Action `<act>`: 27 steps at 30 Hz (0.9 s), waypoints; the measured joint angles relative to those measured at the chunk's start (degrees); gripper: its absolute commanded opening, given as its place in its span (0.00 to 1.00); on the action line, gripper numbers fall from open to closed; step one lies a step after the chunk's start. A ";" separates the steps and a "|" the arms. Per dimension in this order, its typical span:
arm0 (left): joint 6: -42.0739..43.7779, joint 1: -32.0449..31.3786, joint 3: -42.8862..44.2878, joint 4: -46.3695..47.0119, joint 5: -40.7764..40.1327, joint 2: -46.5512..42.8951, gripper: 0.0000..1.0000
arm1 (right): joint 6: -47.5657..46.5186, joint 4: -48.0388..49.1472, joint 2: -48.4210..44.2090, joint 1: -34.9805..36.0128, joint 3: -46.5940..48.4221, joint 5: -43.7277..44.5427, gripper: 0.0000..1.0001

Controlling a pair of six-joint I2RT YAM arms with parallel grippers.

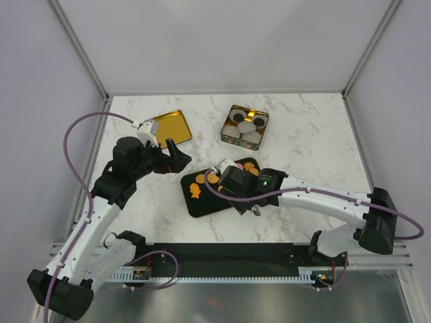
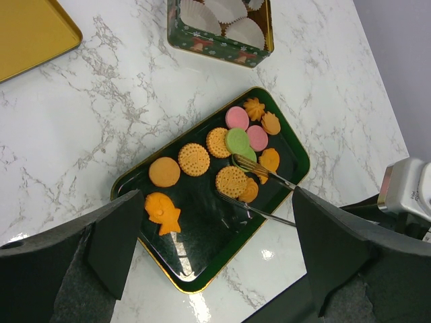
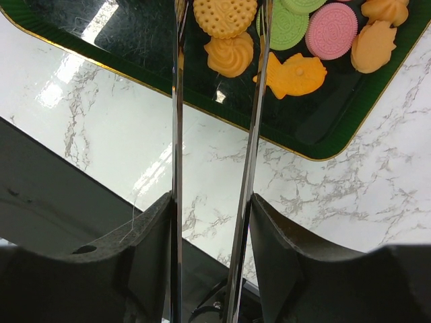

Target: Pack the cookies

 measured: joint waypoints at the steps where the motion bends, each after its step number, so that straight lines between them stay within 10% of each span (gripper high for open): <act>1: 0.00 0.00 0.00 0.00 0.00 0.00 0.99 | 0.00 0.02 0.04 0.07 0.00 0.02 0.54; 11: 0.00 0.00 0.02 0.02 -0.02 0.00 0.99 | 0.20 0.07 0.68 0.11 0.00 0.72 0.33; 27: 0.00 -0.02 0.02 0.02 -0.02 0.00 0.99 | -1.66 1.90 0.20 -13.00 9.90 5.42 0.33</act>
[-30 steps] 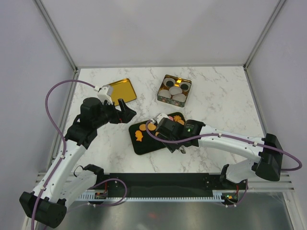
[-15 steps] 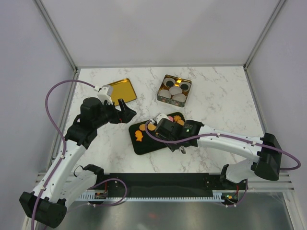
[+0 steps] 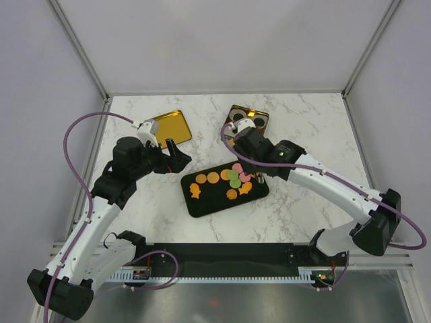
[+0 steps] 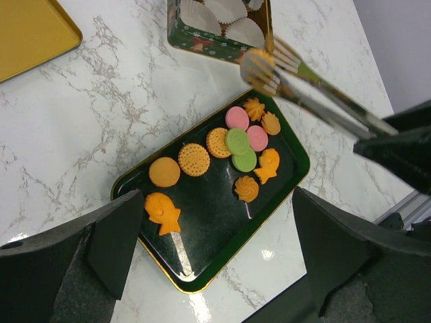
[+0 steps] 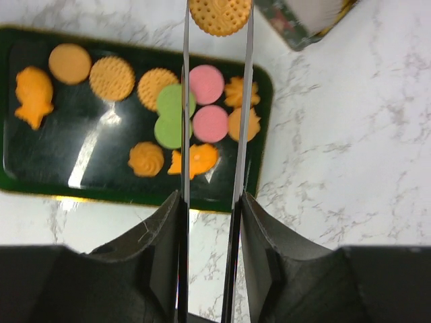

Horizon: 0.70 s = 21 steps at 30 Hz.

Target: Pack the cookies

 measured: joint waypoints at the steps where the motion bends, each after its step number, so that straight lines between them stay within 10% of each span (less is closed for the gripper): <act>1: 0.00 0.00 0.00 -0.02 0.00 0.00 0.99 | -0.15 0.72 0.48 -1.92 1.01 0.35 0.33; 21: 0.00 0.00 -0.02 -0.02 -0.04 -0.09 0.99 | -0.81 12.92 23.08 -18.16 11.76 1.05 0.32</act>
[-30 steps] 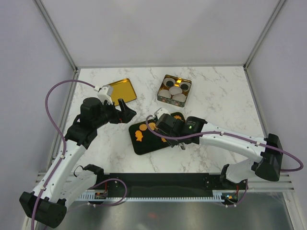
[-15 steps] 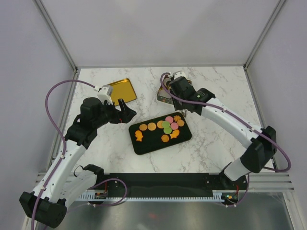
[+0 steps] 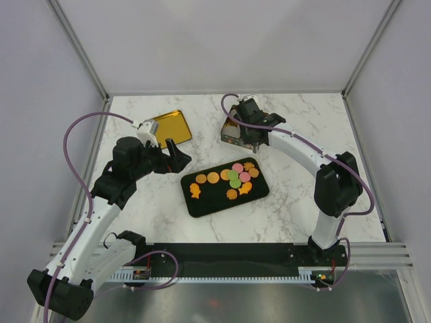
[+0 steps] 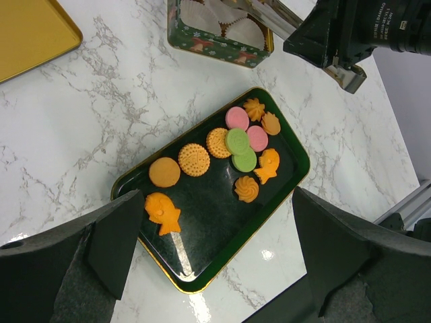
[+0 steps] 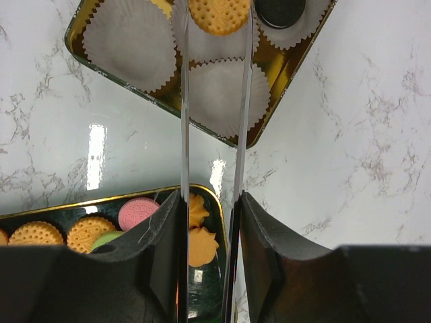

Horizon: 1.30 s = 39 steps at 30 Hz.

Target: Pack the cookies

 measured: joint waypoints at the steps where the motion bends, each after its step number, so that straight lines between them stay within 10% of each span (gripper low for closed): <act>1: 0.00 0.02 0.00 0.02 0.00 0.00 0.99 | 0.00 0.15 0.09 0.02 -0.02 -0.07 0.32; 39: 0.00 0.00 0.00 0.00 0.02 0.02 0.99 | -0.48 1.31 0.11 -0.04 -1.95 -1.01 0.49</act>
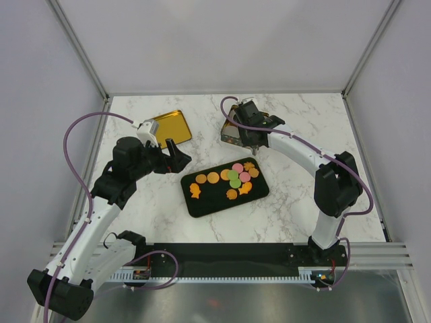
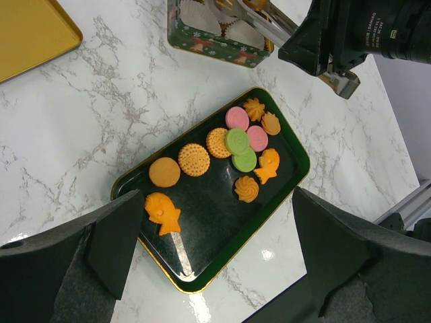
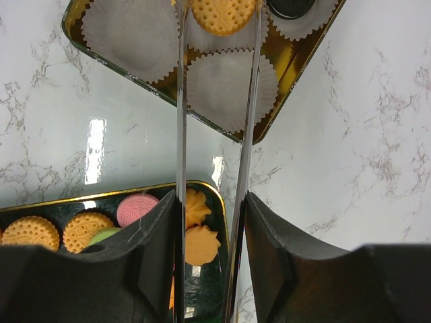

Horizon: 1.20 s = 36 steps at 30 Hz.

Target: Pack the cookies

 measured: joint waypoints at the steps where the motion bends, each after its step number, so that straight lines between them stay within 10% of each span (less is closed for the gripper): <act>1: 0.00 0.02 0.00 0.00 0.00 0.00 0.99 | -0.02 0.00 0.00 -0.04 0.00 -0.04 0.49; 24: 0.00 0.02 0.02 0.00 0.00 0.00 0.99 | -0.33 -0.44 -1.18 -0.31 -0.02 -2.69 0.50; 36: 0.00 0.00 0.00 0.02 0.00 0.00 0.99 | 0.22 -2.34 -25.18 9.66 -14.56 -10.08 0.50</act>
